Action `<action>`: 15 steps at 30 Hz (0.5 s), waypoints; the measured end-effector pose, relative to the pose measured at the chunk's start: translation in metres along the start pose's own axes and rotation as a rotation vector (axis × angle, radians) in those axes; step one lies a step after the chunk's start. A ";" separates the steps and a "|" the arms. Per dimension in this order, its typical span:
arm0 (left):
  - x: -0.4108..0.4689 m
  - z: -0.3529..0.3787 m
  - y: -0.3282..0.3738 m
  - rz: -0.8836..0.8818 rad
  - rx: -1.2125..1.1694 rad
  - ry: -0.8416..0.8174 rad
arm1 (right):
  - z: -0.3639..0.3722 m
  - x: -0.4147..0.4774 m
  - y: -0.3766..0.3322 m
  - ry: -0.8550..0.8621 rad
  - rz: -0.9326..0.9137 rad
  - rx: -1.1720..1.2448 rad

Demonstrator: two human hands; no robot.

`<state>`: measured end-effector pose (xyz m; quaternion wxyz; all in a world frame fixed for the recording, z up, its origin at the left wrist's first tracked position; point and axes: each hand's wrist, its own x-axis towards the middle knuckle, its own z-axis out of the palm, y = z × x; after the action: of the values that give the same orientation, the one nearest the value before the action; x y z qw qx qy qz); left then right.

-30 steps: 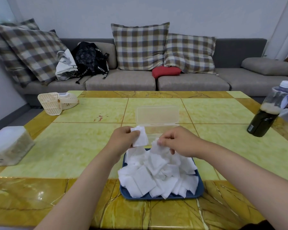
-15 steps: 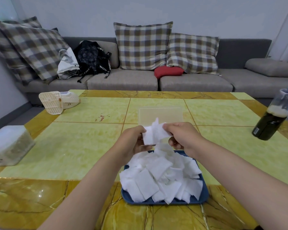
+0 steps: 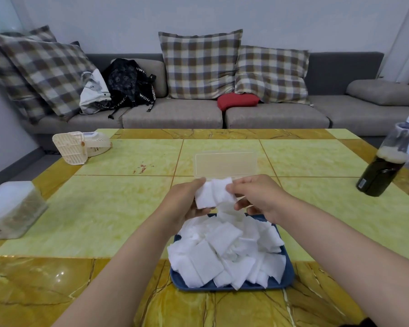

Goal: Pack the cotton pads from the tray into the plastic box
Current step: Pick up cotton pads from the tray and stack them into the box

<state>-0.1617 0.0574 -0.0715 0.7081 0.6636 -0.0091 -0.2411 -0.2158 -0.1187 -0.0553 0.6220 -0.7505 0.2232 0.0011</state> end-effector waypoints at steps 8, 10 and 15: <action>-0.003 -0.001 -0.002 0.017 0.041 -0.098 | 0.006 -0.009 -0.013 -0.061 -0.109 -0.014; -0.003 -0.001 -0.001 0.022 0.007 -0.123 | 0.010 -0.009 -0.011 -0.035 -0.115 -0.059; -0.005 -0.003 0.002 0.027 -0.068 -0.162 | 0.013 -0.006 -0.008 0.023 -0.172 -0.140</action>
<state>-0.1644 0.0616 -0.0688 0.7303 0.6174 -0.0673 -0.2845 -0.2153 -0.1037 -0.0487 0.5633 -0.8084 0.1646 -0.0455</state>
